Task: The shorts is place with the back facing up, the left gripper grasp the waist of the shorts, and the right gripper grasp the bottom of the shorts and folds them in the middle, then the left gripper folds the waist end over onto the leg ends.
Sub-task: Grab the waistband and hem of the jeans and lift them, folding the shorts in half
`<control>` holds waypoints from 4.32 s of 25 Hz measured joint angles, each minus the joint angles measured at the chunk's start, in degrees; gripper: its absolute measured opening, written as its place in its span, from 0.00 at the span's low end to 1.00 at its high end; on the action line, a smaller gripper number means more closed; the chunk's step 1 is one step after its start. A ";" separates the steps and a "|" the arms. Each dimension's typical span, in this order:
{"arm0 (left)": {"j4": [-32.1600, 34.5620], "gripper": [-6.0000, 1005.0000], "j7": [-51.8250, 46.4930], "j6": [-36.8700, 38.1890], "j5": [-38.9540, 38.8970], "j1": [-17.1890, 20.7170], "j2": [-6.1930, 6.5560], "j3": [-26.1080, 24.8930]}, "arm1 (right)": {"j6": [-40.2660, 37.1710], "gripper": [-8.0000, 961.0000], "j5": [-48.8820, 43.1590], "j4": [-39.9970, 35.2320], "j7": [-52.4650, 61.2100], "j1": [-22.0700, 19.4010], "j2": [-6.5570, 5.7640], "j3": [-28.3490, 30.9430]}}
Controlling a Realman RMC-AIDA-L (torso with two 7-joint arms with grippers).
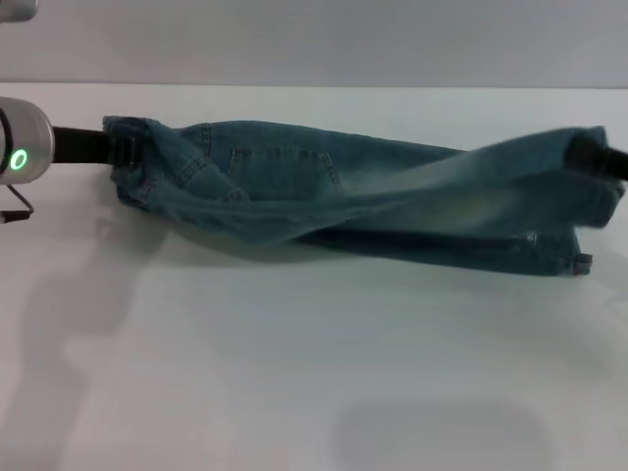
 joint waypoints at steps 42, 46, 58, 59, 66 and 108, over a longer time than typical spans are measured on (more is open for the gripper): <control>13.28 0.20 1.33 22.48 -11.27 -1.24 0.01 0.56 | -0.93 0.01 11.81 22.00 -13.65 0.59 -0.61 16.11; 16.74 0.20 3.54 28.71 -16.28 -1.33 0.10 0.57 | -0.27 0.01 11.85 24.32 -14.06 1.59 -1.29 17.12; 24.70 0.47 9.50 36.77 -23.66 -5.28 -0.12 1.55 | -4.28 0.36 10.15 27.77 -13.61 3.45 -2.71 15.00; 24.81 0.52 9.51 37.35 -23.72 -5.29 -0.15 1.86 | -4.66 0.41 9.32 27.91 -13.62 3.56 -2.72 14.65; 24.73 0.70 9.73 37.25 -23.46 -4.62 0.09 1.90 | -6.68 0.45 6.72 27.89 -14.62 3.60 -2.48 14.16; 41.02 0.81 11.91 34.59 -8.68 -11.72 0.00 -1.13 | -11.10 0.45 6.60 28.03 -14.35 3.58 -1.87 13.38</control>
